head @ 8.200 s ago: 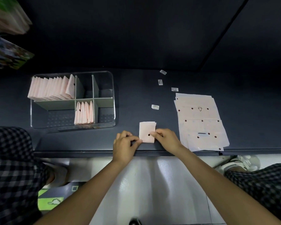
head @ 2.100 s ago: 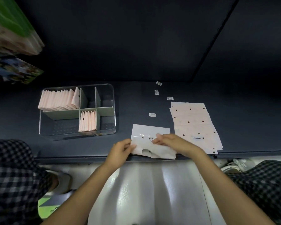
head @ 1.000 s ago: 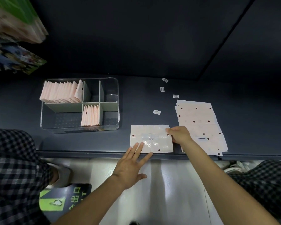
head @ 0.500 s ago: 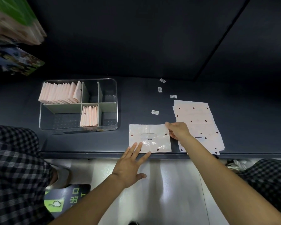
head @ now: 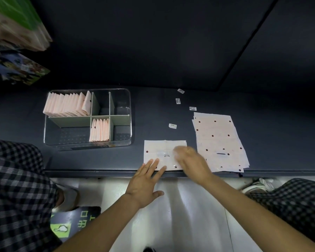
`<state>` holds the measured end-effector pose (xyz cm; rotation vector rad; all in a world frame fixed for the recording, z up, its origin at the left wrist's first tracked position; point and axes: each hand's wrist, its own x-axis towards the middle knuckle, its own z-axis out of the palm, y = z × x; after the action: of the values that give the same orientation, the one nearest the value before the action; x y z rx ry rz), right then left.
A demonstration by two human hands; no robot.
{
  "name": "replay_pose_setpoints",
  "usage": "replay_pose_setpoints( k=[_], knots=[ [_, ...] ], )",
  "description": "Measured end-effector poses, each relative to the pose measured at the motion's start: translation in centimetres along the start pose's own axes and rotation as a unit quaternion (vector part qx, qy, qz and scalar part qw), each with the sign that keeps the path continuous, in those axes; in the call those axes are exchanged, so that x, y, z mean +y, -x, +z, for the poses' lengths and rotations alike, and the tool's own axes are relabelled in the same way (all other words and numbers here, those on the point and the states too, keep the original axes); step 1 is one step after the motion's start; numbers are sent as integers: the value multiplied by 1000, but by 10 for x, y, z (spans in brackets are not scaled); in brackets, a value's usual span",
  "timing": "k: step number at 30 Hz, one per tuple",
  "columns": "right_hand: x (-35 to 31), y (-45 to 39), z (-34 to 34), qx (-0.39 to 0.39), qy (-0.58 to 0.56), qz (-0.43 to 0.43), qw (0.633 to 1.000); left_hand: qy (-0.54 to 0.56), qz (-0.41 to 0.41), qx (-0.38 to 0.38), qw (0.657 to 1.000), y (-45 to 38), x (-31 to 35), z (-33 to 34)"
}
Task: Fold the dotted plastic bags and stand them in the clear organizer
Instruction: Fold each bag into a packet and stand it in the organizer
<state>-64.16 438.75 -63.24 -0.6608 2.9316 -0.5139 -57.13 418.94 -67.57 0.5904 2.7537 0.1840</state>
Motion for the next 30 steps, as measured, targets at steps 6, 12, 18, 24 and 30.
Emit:
replay_pose_setpoints(
  k=[6,12,18,24,30],
  knots=[
    [7,42,21,28,112,-134,984,49,4,54,997,-12,-10,-14],
    [33,50,10,85,97,-122,984,156,-18,118,980,-20,-31,-19],
    [34,43,13,106,86,-103,985,163,-5,156,974,-19,-34,-22],
    [26,26,13,23,91,-56,994,152,1,160,975,-20,-31,-26],
    [25,2,9,-54,-95,38,993,225,-50,135,964,-26,-36,-31]
  ],
)
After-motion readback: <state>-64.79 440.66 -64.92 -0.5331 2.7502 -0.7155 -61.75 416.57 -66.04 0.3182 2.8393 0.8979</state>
